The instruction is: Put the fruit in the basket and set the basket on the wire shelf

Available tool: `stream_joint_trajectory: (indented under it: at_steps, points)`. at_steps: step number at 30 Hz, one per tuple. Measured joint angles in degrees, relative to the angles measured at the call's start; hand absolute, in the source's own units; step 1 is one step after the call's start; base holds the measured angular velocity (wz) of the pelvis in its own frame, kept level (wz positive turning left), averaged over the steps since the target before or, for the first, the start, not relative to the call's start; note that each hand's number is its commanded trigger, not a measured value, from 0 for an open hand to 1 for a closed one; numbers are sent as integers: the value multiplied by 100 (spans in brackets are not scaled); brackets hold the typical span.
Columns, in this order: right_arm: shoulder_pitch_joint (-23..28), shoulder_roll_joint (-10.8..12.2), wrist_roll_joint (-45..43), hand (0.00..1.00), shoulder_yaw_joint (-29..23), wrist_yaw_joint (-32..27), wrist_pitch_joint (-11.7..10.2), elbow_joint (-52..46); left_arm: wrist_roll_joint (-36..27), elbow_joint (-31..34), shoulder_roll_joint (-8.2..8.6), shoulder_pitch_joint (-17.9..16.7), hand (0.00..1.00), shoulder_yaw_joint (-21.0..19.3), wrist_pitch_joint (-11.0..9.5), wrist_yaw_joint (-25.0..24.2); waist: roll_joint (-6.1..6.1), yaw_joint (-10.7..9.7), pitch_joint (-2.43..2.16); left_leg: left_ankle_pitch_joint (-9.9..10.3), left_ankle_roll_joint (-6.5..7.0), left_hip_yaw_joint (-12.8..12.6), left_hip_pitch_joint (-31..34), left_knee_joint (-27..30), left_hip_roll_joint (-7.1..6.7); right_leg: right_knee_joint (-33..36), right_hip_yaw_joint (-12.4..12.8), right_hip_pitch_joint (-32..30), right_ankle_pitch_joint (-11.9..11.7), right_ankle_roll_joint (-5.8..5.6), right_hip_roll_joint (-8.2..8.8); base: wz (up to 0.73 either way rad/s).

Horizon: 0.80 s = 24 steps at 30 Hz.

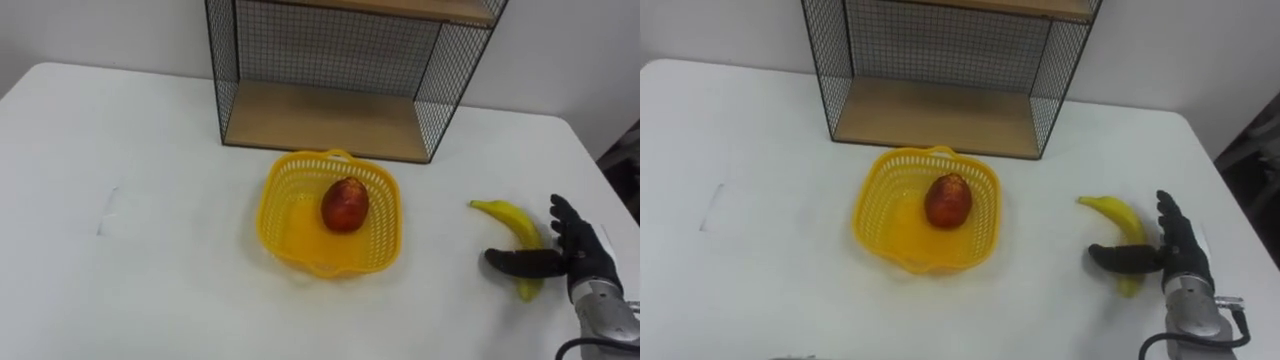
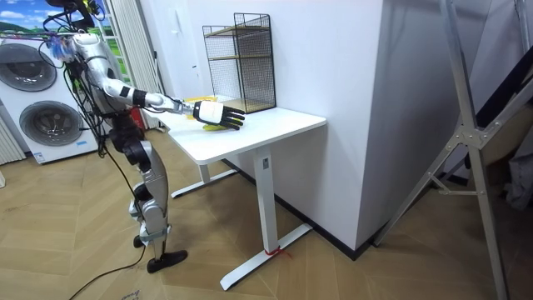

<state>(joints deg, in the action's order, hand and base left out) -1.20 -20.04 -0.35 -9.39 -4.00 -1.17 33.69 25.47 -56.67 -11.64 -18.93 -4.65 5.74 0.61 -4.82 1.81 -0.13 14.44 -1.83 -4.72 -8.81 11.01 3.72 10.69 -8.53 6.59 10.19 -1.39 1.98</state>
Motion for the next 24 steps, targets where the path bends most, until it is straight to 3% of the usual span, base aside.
stream_joint_trajectory:
  at_steps: [3,9,12,13,14,24]
  points:
    - [-3,-17,-38,0,75,46,-56,120,2,-16,-15,4,0,0,-1,-1,6,-8,12,0,0,3,-47,16,0,-2,-7,45,0,0,1,0]
    - [-11,-30,-348,0,102,165,-81,330,2,123,-27,-66,0,7,16,0,-66,-2,-8,2,1,21,-39,14,-10,-19,-18,33,8,-9,9,2]
    - [5,-30,-429,0,87,179,-165,432,2,156,-35,-97,0,4,25,1,-46,-12,-21,2,1,45,-46,8,-9,-25,-36,59,6,-8,8,3]
    - [9,-30,-439,28,87,207,-194,446,3,155,-35,-113,0,4,25,2,-33,-19,-29,2,1,71,-44,16,-9,-16,-50,98,6,-7,7,6]
    - [7,-30,-439,100,82,216,-199,459,4,155,-38,-102,0,4,25,2,-31,-30,-30,2,1,86,-42,25,-10,-17,-66,108,6,-7,8,9]
    - [-95,-115,-1098,100,-84,150,-259,821,18,135,-36,-102,0,-12,29,49,2,12,-49,5,0,166,-99,65,-9,-10,-144,233,3,-3,9,4]
